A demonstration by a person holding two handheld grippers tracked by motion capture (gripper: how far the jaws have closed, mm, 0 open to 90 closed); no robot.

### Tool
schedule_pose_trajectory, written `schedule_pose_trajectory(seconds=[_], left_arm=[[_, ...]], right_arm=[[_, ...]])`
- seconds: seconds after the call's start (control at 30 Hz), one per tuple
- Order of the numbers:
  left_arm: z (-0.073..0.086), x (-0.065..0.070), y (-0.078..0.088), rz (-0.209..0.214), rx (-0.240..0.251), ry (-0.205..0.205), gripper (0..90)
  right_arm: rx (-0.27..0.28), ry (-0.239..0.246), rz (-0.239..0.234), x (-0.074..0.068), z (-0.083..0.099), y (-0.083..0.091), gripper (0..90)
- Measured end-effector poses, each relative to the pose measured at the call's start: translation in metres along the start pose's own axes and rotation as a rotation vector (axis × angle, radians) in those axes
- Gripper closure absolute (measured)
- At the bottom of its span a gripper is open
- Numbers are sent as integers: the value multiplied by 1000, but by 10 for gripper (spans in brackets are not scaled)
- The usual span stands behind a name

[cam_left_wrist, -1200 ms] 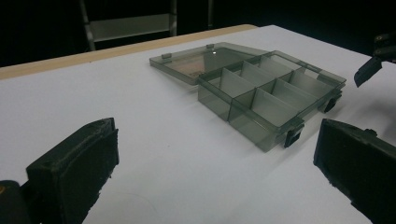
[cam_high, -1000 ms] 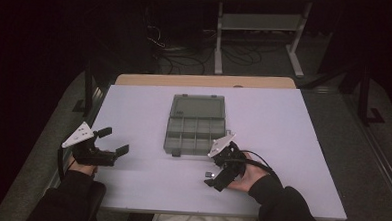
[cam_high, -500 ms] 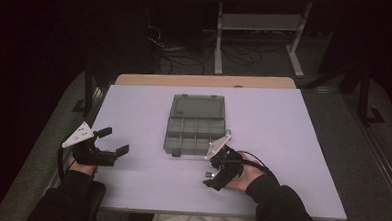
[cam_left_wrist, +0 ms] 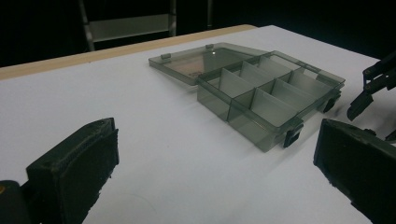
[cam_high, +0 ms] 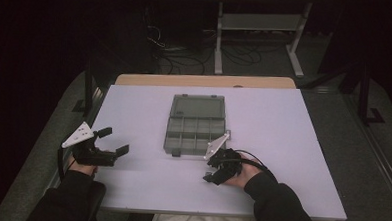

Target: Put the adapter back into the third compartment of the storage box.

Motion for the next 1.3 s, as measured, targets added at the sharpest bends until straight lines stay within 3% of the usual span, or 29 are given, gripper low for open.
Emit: schedule_pose_trajectory(seconds=[0.53, 0.87, 1.3], left_arm=[[0, 0, 0, 0, 0, 0, 0], [0, 0, 0, 1, 0, 0, 0], [0, 0, 0, 0, -1, -1, 0]], right_arm=[[-11, 33, 15, 0, 0, -3, 739], [10, -10, 4, 2, -2, 2, 750], [63, -10, 7, 5, -15, 20, 751]])
Point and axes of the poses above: each handheld gripper's, and its own axes: y roughly backward along the jaws, z roughly out of its underside, x roughly to its right, the point moved 9 cm from there along -y, roughly forward along the jaws, and after that the axes turned 2 degrees about x, right-handed, at the moved point
